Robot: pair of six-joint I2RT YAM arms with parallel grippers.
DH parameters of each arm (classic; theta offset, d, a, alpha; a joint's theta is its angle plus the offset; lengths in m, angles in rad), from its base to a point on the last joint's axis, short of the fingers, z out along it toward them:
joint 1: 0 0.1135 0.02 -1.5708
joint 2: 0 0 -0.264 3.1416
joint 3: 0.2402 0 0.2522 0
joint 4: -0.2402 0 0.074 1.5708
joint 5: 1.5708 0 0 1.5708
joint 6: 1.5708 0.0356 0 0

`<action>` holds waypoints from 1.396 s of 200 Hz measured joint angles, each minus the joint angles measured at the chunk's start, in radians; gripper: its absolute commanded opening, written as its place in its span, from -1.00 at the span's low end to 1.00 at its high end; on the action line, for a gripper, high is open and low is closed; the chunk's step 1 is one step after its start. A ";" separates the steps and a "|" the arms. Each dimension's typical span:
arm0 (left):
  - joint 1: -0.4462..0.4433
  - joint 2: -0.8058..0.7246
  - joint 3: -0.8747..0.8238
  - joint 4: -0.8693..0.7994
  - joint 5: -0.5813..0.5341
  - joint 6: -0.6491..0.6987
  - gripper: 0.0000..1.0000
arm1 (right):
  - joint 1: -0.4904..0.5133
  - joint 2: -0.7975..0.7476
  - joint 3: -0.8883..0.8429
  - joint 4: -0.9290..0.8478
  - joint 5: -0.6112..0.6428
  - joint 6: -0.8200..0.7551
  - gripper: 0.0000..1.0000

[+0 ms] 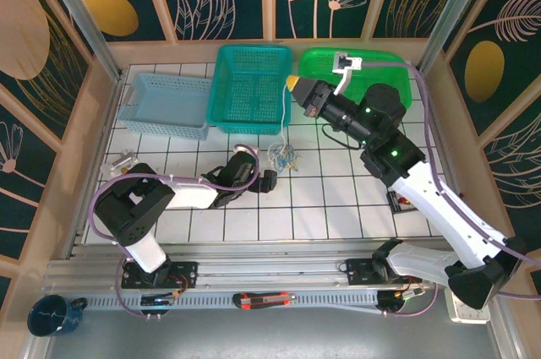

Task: Untangle the cables

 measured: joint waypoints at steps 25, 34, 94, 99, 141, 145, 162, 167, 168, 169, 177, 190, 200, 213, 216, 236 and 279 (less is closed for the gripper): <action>0.000 -0.003 -0.001 -0.001 0.000 0.000 0.98 | 0.000 -0.008 0.010 0.001 -0.006 -0.004 -1.00; 0.000 -0.007 -0.004 -0.003 0.001 0.001 0.98 | 0.000 -0.008 0.007 0.002 -0.006 -0.004 -1.00; 0.000 -0.161 -0.091 -0.095 0.000 0.021 0.98 | 0.000 -0.006 -0.079 -0.015 -0.003 -0.011 -1.00; 0.000 -0.192 -0.105 -0.110 0.000 0.025 0.98 | 0.000 -0.006 -0.086 -0.017 -0.002 -0.014 -1.00; 0.000 -0.373 -0.161 -0.161 0.001 0.048 0.97 | 0.000 -0.006 -0.130 -0.039 0.016 -0.031 -1.00; 0.000 -0.383 -0.163 -0.164 0.001 0.049 0.98 | 0.000 -0.006 -0.132 -0.039 0.017 -0.032 -1.00; 0.000 -0.418 -0.168 -0.167 0.005 0.057 0.98 | 0.000 -0.006 -0.140 -0.039 0.017 -0.033 -1.00; 0.000 -0.425 -0.168 -0.166 0.006 0.062 0.98 | 0.000 -0.006 -0.143 -0.039 0.018 -0.033 -1.00; 0.000 -0.427 -0.168 -0.165 0.006 0.063 0.98 | 0.000 -0.006 -0.143 -0.039 0.018 -0.033 -1.00; 0.000 -0.428 -0.168 -0.165 0.007 0.064 0.98 | 0.000 -0.006 -0.144 -0.039 0.019 -0.033 -1.00; 0.000 -0.437 -0.168 -0.158 0.013 0.072 0.98 | 0.000 -0.006 -0.148 -0.039 0.020 -0.033 -1.00; 0.000 -0.443 -0.168 -0.134 0.030 0.087 0.98 | 0.000 -0.004 -0.154 -0.040 0.020 -0.033 -1.00; 0.000 -0.442 -0.168 -0.110 0.044 0.100 0.98 | 0.000 -0.001 -0.158 -0.039 0.021 -0.033 -1.00; 0.000 -0.436 -0.164 -0.078 0.064 0.119 0.98 | 0.000 0.002 -0.164 -0.039 0.021 -0.033 -1.00; 0.000 -0.433 -0.161 -0.072 0.068 0.123 0.98 | 0.000 0.002 -0.165 -0.039 0.021 -0.033 -1.00; 0.000 -0.384 -0.124 -0.028 0.095 0.151 0.98 | 0.000 0.005 -0.173 -0.039 0.021 -0.032 -1.00; 0.000 -0.236 -0.032 0.058 0.118 0.188 0.98 | 0.000 0.005 -0.175 -0.039 0.020 -0.032 -1.00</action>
